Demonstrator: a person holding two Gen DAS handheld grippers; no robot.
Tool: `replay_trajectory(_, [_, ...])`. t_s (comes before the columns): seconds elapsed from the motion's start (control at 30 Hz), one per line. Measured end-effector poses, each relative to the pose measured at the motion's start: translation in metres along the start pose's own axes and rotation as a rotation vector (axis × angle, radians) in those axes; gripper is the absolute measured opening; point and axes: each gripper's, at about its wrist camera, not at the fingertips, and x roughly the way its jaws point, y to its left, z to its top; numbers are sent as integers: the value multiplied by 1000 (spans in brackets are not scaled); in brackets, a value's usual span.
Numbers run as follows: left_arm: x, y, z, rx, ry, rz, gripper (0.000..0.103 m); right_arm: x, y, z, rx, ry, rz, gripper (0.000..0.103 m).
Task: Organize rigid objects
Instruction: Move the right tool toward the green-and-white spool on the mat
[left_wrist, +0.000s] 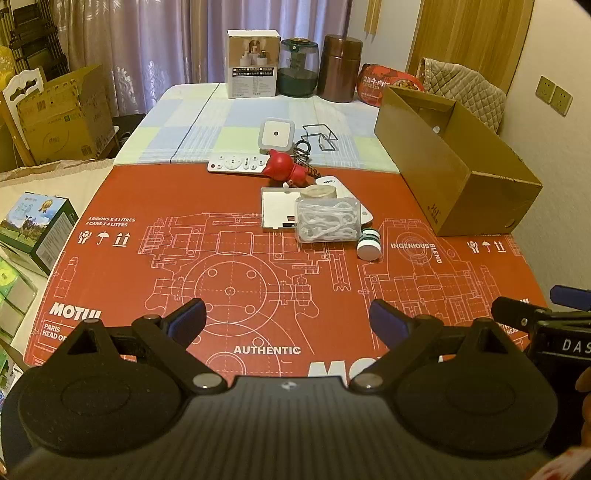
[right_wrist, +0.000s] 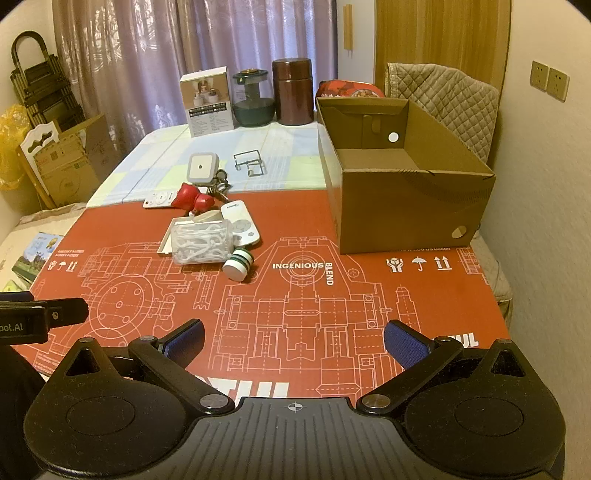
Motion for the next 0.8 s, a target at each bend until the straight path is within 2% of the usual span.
replay_trajectory(0.47, [4,-6,-2,2,-1,4,93,3,-2,0,-3,7,-2,101])
replay_trajectory(0.8, [16,6,11,14,6,-9,93,16,-1,2,-19,-1,18,101])
